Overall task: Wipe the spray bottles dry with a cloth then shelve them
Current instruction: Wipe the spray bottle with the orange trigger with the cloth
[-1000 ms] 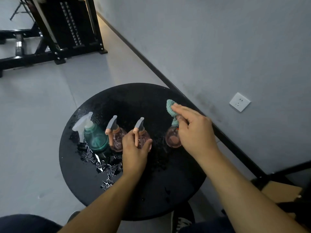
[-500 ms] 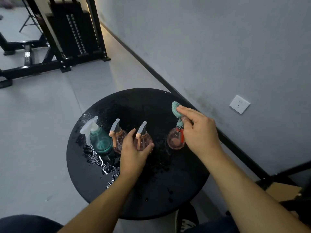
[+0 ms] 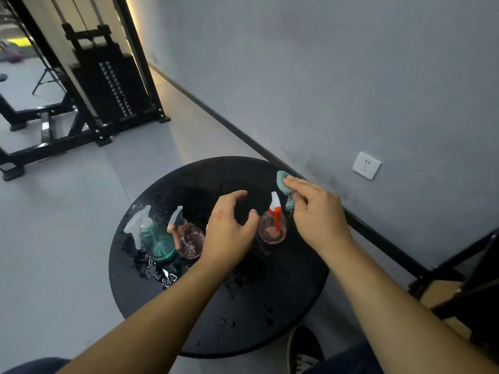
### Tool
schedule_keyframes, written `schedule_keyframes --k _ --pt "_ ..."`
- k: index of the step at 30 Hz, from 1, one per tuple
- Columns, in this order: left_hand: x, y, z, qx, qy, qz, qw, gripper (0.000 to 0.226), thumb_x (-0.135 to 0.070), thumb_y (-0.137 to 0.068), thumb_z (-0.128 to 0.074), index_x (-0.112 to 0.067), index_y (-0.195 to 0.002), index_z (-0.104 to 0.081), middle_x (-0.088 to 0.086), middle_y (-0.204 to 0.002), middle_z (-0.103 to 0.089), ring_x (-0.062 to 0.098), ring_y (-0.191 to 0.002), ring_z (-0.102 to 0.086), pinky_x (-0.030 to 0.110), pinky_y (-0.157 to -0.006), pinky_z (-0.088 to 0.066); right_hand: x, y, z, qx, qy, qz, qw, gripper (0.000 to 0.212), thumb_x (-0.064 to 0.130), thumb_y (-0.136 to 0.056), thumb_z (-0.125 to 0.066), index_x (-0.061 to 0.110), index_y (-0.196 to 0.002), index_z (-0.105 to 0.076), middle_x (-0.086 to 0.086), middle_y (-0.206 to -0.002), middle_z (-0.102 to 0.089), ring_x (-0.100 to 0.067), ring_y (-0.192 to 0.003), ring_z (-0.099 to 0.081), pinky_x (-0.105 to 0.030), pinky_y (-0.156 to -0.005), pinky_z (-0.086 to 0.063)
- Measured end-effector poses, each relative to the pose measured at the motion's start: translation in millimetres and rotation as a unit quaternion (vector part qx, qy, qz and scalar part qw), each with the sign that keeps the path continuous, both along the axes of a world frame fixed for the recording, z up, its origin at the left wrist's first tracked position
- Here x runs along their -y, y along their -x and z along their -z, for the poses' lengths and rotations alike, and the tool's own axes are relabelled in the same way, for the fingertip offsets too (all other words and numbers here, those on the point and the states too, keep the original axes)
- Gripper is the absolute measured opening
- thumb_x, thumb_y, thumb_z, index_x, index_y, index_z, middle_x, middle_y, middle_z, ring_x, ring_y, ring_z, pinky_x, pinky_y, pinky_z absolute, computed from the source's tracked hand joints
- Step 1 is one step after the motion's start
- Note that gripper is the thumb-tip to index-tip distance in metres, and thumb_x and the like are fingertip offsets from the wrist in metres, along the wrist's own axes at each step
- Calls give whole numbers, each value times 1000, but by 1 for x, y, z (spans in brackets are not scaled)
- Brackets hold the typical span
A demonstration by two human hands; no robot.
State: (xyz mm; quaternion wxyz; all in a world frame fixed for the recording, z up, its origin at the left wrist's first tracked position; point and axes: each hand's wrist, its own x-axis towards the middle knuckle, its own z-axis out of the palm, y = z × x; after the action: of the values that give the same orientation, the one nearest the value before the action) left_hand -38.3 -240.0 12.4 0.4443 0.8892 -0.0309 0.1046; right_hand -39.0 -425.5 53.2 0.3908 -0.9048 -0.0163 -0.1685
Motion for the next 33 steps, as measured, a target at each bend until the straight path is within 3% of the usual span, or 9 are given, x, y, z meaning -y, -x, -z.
schedule_keyframes --k 2,5,11,15,19,23,28,31,33 --pt "15 -10 3 -42 -3 11 999 48 -28 -103 -64 -28 -149 -53 -14 -145 -54 0 -124 -52 2 -91 -34 6 0 0 3 -2 5 1000 40 3 -98 -56 21 -133 -65 9 -134 -63 4 -121 -52 11 -83 -29" --pt "31 -29 10 -115 6 33 993 49 -19 -105 -60 -24 -154 -51 -4 -153 -55 5 -128 -53 15 -95 -40 17 -1 -2 9 -21 17 1000 39 2 -98 -56 19 -132 -64 7 -134 -63 6 -117 -49 11 -81 -31" --pt "43 -64 31 -219 38 66 973 32 -19 -106 -59 -26 -138 -64 -4 -127 -70 7 -96 -72 20 -67 -57 36 -6 -1 9 -32 38 999 37 4 -99 -55 17 -133 -64 6 -135 -63 0 -122 -55 6 -85 -36" --pt "40 -79 44 -229 45 68 970 46 -15 -103 -64 -21 -148 -57 -2 -140 -65 16 -123 -65 38 -100 -58 42 -10 2 13 -22 41 999 38 0 -98 -55 15 -131 -65 5 -133 -64 0 -121 -55 6 -88 -34" --pt "39 -91 50 -266 73 128 953 44 -18 -99 -71 -26 -142 -64 -3 -135 -69 19 -127 -64 49 -108 -55 43 -13 6 8 -10 47 999 37 -1 -98 -55 15 -130 -66 5 -133 -64 1 -120 -54 7 -88 -32" --pt "39 -95 52 -261 79 155 949 19 -21 -102 -69 -30 -118 -74 -4 -116 -75 17 -113 -70 47 -104 -56 41 -15 8 -4 -3 47 999 37 0 -98 -55 15 -130 -66 4 -134 -63 -2 -123 -55 10 -85 -30" --pt "39 -93 62 -236 103 126 958 23 -25 -99 -75 -27 -122 -73 -9 -114 -75 10 -109 -71 40 -100 -58 42 -16 9 3 1 57 998 37 -2 -96 -55 15 -126 -70 5 -131 -66 -3 -122 -58 8 -90 -29" --pt "41 -88 66 -221 114 103 963 26 -29 -94 -81 -23 -117 -70 -5 -119 -73 14 -112 -68 34 -89 -58 42 -15 9 0 0 62 998 35 0 -97 -56 15 -126 -70 4 -130 -66 -5 -120 -59 10 -87 -29" --pt "41 -84 68 -218 128 80 964 29 -32 -88 -87 -21 -108 -70 -4 -108 -75 14 -100 -72 29 -77 -56 43 -15 9 4 1 63 998 35 0 -97 -56 15 -125 -70 5 -130 -67 -4 -120 -59 10 -87 -29"
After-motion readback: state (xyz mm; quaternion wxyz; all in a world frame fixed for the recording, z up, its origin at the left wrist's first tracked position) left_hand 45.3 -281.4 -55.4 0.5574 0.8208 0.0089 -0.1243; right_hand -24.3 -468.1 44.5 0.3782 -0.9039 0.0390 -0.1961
